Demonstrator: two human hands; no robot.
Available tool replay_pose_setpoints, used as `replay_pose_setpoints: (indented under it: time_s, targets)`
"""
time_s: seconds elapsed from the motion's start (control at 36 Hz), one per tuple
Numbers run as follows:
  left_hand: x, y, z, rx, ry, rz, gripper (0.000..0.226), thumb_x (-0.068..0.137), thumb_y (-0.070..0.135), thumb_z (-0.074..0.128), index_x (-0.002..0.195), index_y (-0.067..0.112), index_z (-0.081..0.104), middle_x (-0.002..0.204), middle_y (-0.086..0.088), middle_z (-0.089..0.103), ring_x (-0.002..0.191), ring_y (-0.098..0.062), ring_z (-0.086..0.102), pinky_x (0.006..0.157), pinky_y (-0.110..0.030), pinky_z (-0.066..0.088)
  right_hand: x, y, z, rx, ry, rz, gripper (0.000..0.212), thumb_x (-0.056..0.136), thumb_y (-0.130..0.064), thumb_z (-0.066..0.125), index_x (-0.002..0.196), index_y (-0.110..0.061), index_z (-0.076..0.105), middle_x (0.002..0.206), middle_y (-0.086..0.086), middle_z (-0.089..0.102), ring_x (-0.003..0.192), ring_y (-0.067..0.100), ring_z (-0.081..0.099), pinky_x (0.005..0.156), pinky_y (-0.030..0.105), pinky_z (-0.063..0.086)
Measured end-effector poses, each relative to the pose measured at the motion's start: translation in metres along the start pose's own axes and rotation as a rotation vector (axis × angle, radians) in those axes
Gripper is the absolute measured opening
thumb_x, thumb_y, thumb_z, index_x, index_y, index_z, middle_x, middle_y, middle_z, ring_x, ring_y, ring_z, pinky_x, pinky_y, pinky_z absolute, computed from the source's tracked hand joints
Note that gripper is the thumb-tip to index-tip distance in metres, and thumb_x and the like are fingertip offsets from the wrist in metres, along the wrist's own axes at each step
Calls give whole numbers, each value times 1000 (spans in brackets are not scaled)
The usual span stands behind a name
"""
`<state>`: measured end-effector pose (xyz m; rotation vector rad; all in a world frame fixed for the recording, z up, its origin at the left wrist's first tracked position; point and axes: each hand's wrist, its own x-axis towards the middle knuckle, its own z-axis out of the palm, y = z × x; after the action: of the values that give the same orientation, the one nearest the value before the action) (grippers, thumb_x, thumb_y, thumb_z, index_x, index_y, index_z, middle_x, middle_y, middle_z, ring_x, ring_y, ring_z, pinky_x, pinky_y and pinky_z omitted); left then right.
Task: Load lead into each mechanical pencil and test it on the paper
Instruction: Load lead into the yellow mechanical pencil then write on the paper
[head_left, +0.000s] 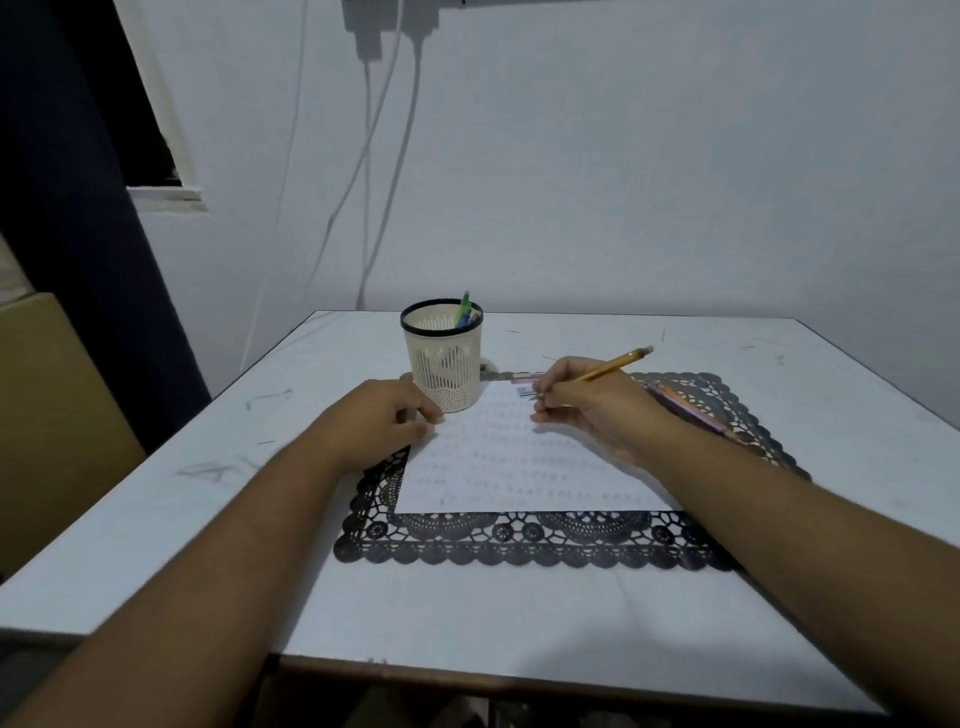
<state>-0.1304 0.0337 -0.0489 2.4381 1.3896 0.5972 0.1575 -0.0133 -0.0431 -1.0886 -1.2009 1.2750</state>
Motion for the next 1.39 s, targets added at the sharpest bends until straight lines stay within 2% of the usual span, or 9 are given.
replay_pose_setpoints:
  time_s: [0.08,0.17,0.33,0.5,0.67,0.78,1.0,1.14,1.39]
  targets:
    - [2,-7,3,-16,-56,8,21,92,24,75,112,28,78,114,19,65,94,6,59,80,-13,43,5,4,19,-63,-67,25,16,89,17,64,87,1,67,81,19,69,77,28,71,92,45,63]
    - [3,-14,4,-84,-34,-11,25,90,18,78,115,21,79,106,26,60,91,23,53,76,1,35,10,5,40,-108,-133,38,16,91,16,62,91,0,66,80,21,65,74,28,68,89,44,62]
    - [3,-18,1,-116,-75,-81,38,88,32,82,125,32,74,105,12,53,94,6,52,77,-4,33,28,11,69,-77,-193,35,18,90,17,62,89,-1,64,80,19,64,72,26,68,83,40,61]
    - [1,-13,1,-231,-124,-44,41,87,20,82,127,23,73,100,28,49,84,33,47,71,6,32,33,22,74,-231,-179,-7,16,89,14,65,87,-2,66,80,18,64,74,29,65,76,37,61]
    - [2,-15,-1,-268,-175,-86,43,84,26,85,125,32,75,100,22,56,83,24,55,70,2,37,36,26,77,-233,-168,-14,17,85,14,65,82,-2,65,74,18,59,70,32,57,63,36,52]
    - [1,-13,-1,-240,-175,-97,47,84,32,85,129,36,71,107,17,57,94,9,56,73,0,37,35,26,76,-239,-177,-18,19,85,14,66,79,-4,65,73,16,59,67,29,57,60,31,51]
    - [-1,-10,-4,-243,-172,-79,40,86,28,84,124,35,75,97,18,56,83,17,56,69,0,38,36,27,77,-252,-164,-38,16,88,15,65,82,0,63,76,20,59,71,33,56,61,34,52]
    - [-2,-11,-1,-207,-145,-113,47,83,34,86,128,34,73,99,13,56,90,0,58,76,-14,40,38,26,74,-154,-157,-22,16,92,13,62,87,-2,62,79,20,59,70,32,58,65,36,56]
    - [-1,10,10,-317,128,59,5,89,21,80,88,25,77,80,6,67,67,0,53,61,-14,40,28,15,69,-68,-162,-127,17,90,7,74,97,-2,62,79,16,66,71,25,65,66,34,57]
